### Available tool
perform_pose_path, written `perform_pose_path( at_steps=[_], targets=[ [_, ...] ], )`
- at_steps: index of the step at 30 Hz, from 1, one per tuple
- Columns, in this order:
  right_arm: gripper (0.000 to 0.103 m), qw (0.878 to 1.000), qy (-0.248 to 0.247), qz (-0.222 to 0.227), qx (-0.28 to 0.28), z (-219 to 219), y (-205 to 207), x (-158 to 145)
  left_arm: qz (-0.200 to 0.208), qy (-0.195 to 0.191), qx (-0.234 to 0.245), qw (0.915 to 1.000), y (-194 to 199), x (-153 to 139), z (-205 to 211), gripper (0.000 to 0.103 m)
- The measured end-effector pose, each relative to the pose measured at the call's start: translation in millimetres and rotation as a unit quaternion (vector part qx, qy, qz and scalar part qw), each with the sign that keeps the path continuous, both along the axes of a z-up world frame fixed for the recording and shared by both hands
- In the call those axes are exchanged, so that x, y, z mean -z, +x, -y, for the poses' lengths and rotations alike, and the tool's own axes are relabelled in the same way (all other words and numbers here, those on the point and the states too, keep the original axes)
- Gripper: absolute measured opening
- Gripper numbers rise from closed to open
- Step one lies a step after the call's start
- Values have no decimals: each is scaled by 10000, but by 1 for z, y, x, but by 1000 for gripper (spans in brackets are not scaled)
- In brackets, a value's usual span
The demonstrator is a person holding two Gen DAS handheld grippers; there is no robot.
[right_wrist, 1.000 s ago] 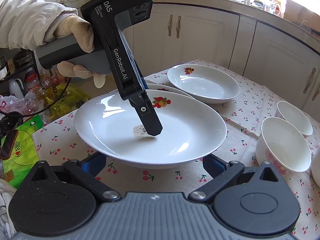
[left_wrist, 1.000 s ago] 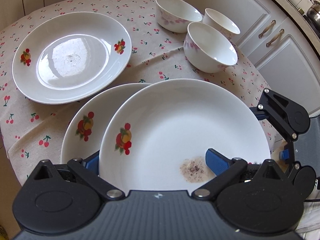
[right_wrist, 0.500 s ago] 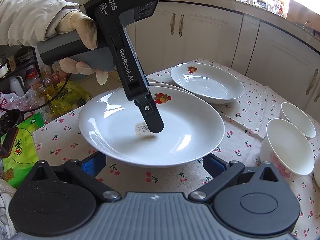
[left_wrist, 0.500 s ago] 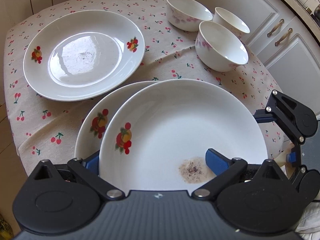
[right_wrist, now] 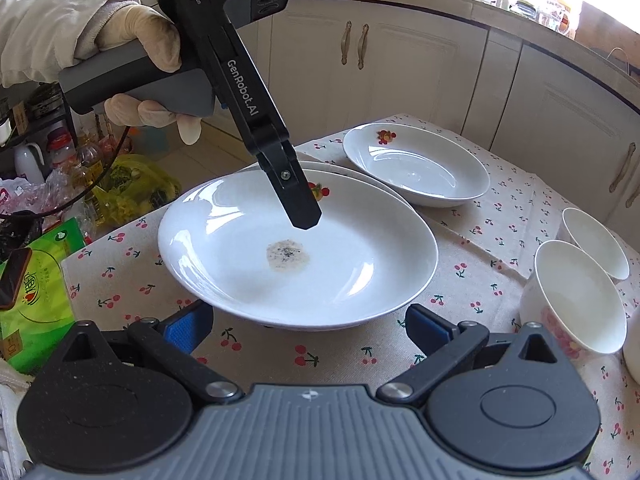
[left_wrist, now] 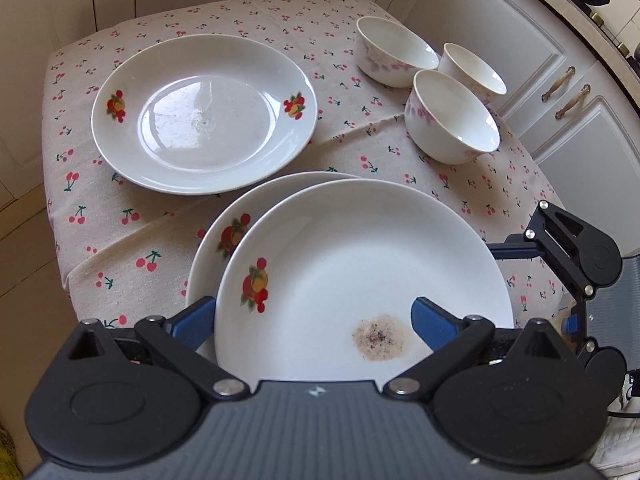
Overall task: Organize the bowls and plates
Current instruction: 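Lower the stained plate onto the fruit-decal plate with the left tool, then open the left tool and move it to the next white plate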
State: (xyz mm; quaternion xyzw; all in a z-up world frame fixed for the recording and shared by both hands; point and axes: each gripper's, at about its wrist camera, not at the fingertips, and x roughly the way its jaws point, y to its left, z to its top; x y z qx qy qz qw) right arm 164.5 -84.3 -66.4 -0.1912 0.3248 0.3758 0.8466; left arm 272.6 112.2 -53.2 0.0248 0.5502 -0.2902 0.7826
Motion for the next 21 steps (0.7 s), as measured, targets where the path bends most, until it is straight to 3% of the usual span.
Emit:
perform_pose_path(
  at_steps=[15, 21],
  targets=[
    [103, 9999, -110, 48, 107, 8, -7, -14, 557, -214, -120, 9981, -14, -15, -12, 102],
    [103, 9996, -56, 262, 100, 14, 3, -31, 1128, -178, -268, 9931, -16, -22, -14, 102]
  ],
)
